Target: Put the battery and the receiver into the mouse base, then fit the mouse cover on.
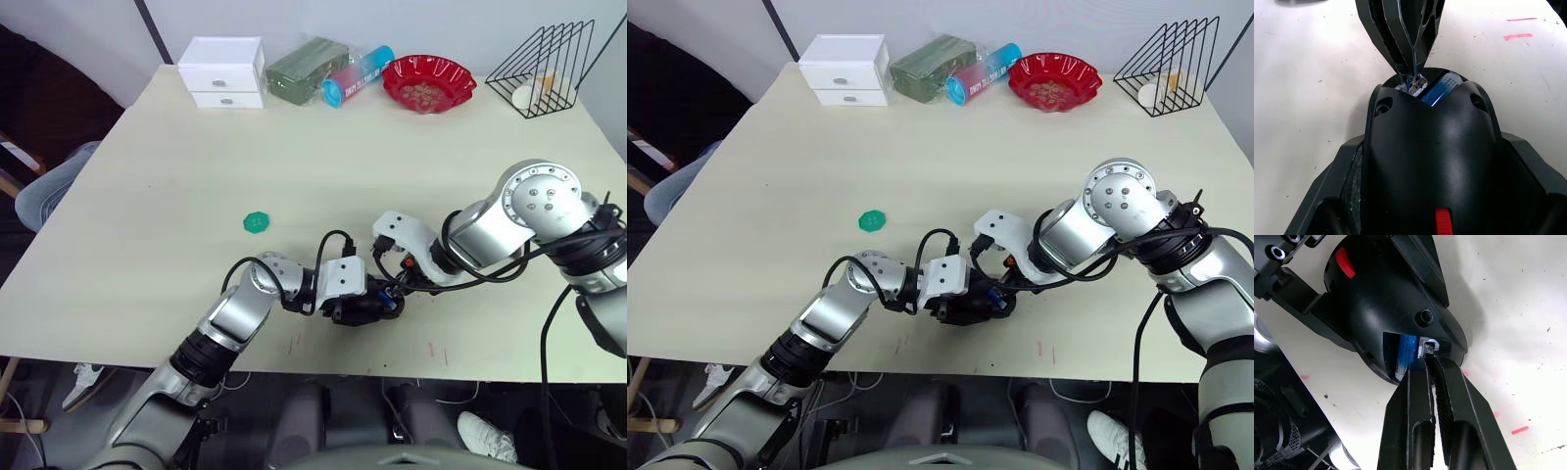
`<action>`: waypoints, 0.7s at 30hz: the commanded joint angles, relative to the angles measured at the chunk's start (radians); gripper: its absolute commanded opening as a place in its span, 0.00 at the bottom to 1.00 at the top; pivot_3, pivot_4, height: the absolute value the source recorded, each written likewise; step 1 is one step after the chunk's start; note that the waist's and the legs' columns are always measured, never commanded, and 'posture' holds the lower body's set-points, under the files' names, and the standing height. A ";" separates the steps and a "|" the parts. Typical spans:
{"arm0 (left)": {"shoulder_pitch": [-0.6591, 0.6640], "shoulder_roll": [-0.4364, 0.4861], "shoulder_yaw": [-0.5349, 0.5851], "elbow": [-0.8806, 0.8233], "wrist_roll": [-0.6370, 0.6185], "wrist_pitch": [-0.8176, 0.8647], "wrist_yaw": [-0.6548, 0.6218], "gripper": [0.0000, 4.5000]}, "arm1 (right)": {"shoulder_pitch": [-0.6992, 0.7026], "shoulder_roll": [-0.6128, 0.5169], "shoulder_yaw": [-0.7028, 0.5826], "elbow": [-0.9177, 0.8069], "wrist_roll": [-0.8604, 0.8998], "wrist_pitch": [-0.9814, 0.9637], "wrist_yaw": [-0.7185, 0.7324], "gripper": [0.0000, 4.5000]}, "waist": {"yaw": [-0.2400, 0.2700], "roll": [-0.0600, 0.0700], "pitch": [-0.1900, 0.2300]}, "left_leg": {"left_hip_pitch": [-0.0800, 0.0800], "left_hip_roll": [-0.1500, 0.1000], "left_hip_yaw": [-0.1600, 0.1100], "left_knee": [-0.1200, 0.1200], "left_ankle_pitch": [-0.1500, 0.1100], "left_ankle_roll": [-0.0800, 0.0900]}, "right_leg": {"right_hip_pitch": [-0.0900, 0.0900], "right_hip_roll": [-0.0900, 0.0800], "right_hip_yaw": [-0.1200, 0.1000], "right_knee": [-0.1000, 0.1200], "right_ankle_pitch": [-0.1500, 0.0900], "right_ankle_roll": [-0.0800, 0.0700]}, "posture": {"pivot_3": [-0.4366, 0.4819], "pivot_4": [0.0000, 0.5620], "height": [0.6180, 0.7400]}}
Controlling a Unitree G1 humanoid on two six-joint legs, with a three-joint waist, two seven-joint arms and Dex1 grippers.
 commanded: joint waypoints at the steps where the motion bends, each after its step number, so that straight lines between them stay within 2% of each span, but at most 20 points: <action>1: 0.028 0.009 -0.057 0.030 0.051 0.022 0.012 0.65 | -0.012 -0.009 0.065 0.003 0.080 -0.039 -0.081 0.00 | 0.000 0.000 -0.001 | 0.000 0.000 0.000 0.000 0.000 0.000 | 0.000 0.000 0.000 0.000 0.000 0.000 | 0.48 0.27 1.00; 9: 0.027 0.008 -0.058 0.035 0.053 0.025 0.013 0.65 | -0.034 -0.008 0.162 -0.007 0.198 -0.148 -0.249 0.00 | -0.003 0.000 -0.008 | 0.001 0.001 0.000 -0.001 0.000 0.000 | 0.000 0.000 0.000 -0.001 0.000 0.000 | 0.48 0.27 1.00; 21: 0.039 0.012 -0.063 0.021 0.052 0.035 0.016 0.65 | -0.026 -0.024 0.203 -0.037 0.199 -0.170 -0.270 0.00 | -0.005 0.000 -0.013 | 0.001 0.002 0.000 -0.002 0.000 0.000 | 0.001 0.000 0.000 -0.002 0.000 0.000 | 0.48 0.27 1.00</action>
